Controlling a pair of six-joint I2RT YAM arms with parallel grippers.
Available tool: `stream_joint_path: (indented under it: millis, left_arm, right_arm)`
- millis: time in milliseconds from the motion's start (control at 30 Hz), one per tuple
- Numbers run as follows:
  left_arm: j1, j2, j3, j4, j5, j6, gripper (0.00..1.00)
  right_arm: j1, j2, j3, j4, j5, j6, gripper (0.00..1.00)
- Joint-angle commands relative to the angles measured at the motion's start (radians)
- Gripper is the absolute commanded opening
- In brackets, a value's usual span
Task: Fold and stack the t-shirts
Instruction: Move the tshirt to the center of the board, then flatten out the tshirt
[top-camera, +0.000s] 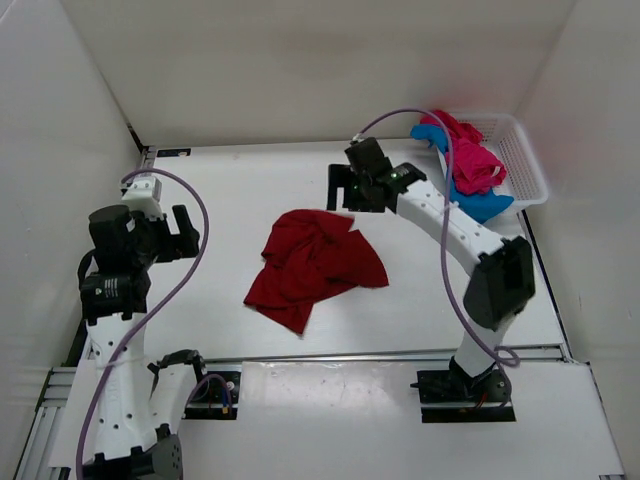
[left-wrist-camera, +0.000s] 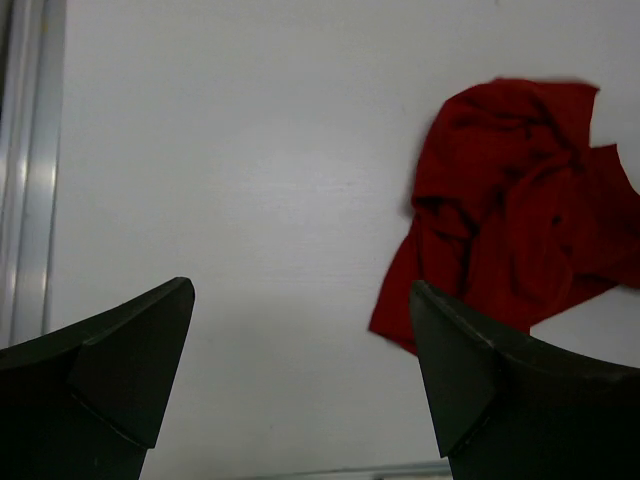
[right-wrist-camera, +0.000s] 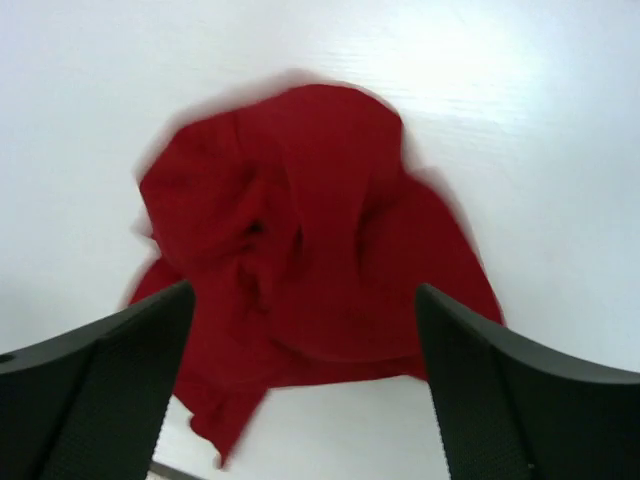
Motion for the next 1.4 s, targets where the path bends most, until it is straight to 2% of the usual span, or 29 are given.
stream_joint_path:
  millis: [0,67,100,233,333,367,400,467,500,567,667,833,1000,1033,1133,1167,1233,1267,1300,1333,1367]
  left_arm:
    - [-0.004,0.067,-0.010,-0.149,0.058,-0.001,0.99]
    - [-0.004,0.131,0.000,-0.223,0.067,-0.001,0.99]
    - [-0.004,0.170,0.000,-0.235,0.067,-0.001,0.99]
    - [-0.016,0.217,0.009,-0.246,0.097,-0.001,0.99]
    - [-0.122,0.248,0.009,-0.222,0.073,-0.001,0.99]
    - [-0.213,0.268,-0.043,-0.205,0.040,-0.001,0.99]
    - [-0.269,0.282,-0.077,-0.153,-0.067,-0.001,0.99]
    - [-0.381,0.320,-0.155,-0.099,-0.177,-0.001,0.99]
    - [-0.466,0.375,-0.218,-0.077,-0.204,-0.001,0.99]
    - [-0.533,0.449,-0.266,0.005,-0.240,-0.001,0.99]
    - [-0.555,0.510,-0.292,0.096,-0.251,-0.001,0.99]
    - [-0.578,0.595,-0.292,0.127,-0.237,-0.001,0.96]
    - [-0.601,0.656,-0.313,0.186,-0.176,-0.001,0.93]
    - [-0.610,0.670,-0.313,0.187,-0.166,-0.001,0.90]
    - [-0.619,0.722,-0.290,0.196,-0.145,-0.001,0.84]
    - [-0.619,0.736,-0.290,0.196,-0.136,-0.001,0.76]
    - [-0.628,0.783,-0.280,0.196,-0.136,-0.001,0.63]
    - [-0.628,0.797,-0.280,0.196,-0.136,-0.001,0.54]
    - [-0.628,0.807,-0.280,0.196,-0.136,-0.001,0.23]
    - [-0.628,0.807,-0.280,0.196,-0.136,-0.001,0.14]
    - [-0.628,0.807,-0.280,0.196,-0.136,-0.001,0.11]
  right_arm:
    - [-0.093,0.062,0.181,-0.257,-0.091,0.049,0.95]
    - [-0.083,0.023,0.113,-0.246,-0.037,0.020,0.96]
    - [-0.082,0.000,0.009,-0.222,-0.037,0.011,0.96]
    - [-0.092,-0.085,-0.171,-0.113,-0.132,0.020,0.95]
    - [-0.113,-0.094,-0.282,-0.071,-0.170,0.049,0.92]
    - [-0.113,-0.081,-0.317,-0.071,-0.170,0.058,0.92]
    - [-0.113,-0.071,-0.331,-0.061,-0.170,0.068,0.92]
    - [-0.113,-0.039,-0.352,-0.061,-0.180,0.068,0.91]
    - [-0.113,-0.028,-0.365,-0.061,-0.189,0.068,0.91]
    - [-0.113,0.002,-0.365,-0.051,-0.189,0.068,0.90]
    - [-0.113,0.030,-0.365,-0.051,-0.189,0.068,0.90]
    - [-0.113,0.084,-0.386,-0.051,-0.207,0.068,0.88]
    - [-0.113,0.136,-0.414,-0.019,-0.216,0.089,0.81]
    - [-0.113,0.136,-0.423,-0.010,-0.225,0.089,0.78]
    - [-0.113,0.145,-0.423,-0.001,-0.245,0.098,0.60]
    - [-0.113,0.154,-0.423,-0.001,-0.246,0.098,0.49]
    - [-0.122,0.154,-0.432,0.010,-0.264,0.098,0.33]
    - [-0.131,0.154,-0.432,0.010,-0.273,0.098,0.24]
    - [-0.132,0.144,-0.432,0.010,-0.287,0.098,0.10]
    - [-0.132,0.134,-0.432,0.010,-0.287,0.107,0.04]
    - [-0.144,0.105,-0.432,0.010,-0.287,0.108,0.00]
